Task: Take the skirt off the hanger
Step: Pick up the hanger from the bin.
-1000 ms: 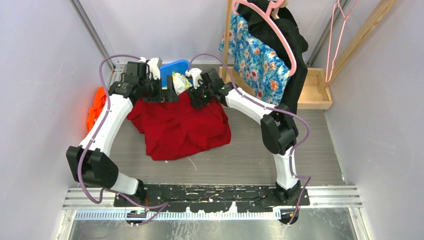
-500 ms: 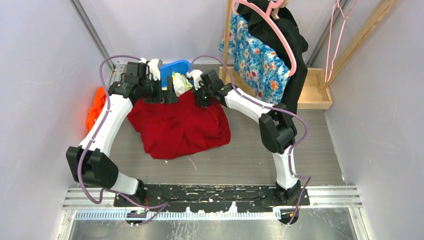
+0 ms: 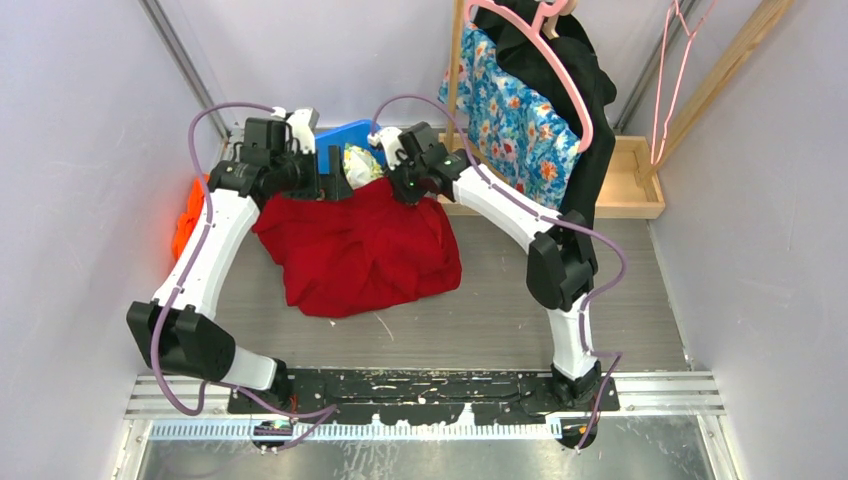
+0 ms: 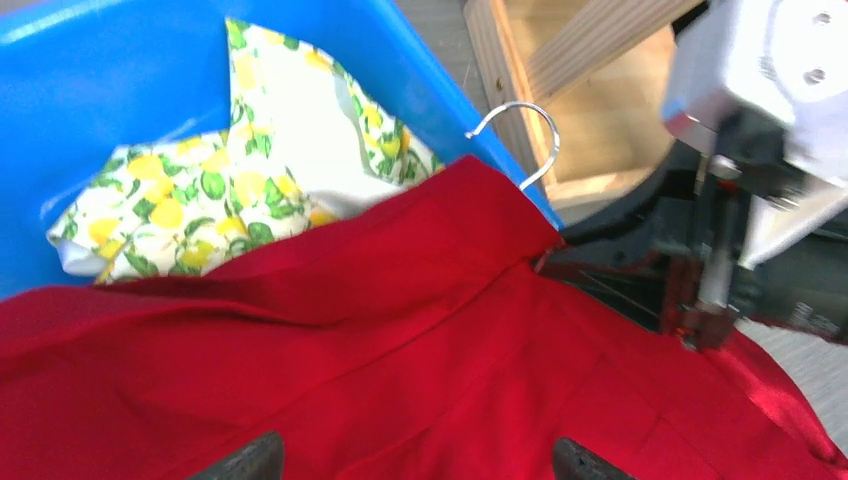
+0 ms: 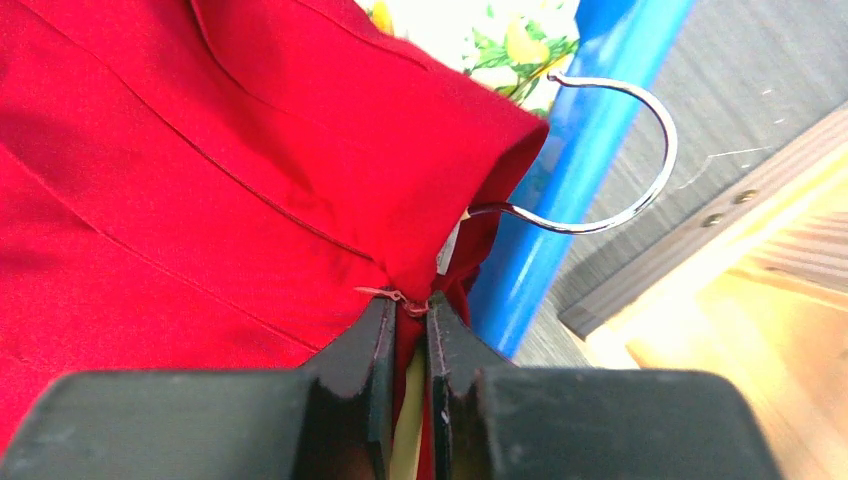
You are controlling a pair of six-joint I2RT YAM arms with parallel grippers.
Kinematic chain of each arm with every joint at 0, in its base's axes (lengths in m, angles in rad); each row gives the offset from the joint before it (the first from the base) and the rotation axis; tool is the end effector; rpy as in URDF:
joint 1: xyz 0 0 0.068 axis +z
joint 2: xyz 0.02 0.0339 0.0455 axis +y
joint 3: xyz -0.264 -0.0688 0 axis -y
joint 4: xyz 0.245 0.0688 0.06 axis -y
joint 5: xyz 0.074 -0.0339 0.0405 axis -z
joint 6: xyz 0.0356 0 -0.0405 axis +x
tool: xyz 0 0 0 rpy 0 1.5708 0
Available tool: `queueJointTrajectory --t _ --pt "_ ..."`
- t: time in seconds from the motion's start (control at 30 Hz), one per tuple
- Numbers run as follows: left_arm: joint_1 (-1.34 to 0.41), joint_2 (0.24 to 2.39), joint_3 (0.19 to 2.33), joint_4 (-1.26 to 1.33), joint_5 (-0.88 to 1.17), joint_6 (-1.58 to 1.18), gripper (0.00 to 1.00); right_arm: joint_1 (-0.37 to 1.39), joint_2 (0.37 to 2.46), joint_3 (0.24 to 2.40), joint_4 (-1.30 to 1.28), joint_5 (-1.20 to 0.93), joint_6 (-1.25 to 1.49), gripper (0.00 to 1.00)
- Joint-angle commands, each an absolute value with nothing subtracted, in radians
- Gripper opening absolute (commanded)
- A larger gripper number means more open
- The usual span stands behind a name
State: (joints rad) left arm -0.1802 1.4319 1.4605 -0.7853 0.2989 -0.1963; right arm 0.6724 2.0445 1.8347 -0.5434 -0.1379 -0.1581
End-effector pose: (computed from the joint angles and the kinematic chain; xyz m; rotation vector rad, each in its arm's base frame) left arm 0.2984 -0.0650 0.3678 0.1332 2.3432 -0.5354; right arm 0.3664 0.2980 0.2814 -1.0130 2.1233 0.4161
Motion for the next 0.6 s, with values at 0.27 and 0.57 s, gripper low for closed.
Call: queueJointTrajectory --t 0.27,0.57 --pt "-0.181 1.509 1.650 -0.663 0.417 -0.239 0.99 0.747 1.698 1.932 -0.686 -0.132 -0.234 0.00" --pt "-0.279 1.580 1.686 -0.607 0.638 -0.209 0.99 0.773 1.607 1.912 -0.735 -0.106 -0.250 0.00"
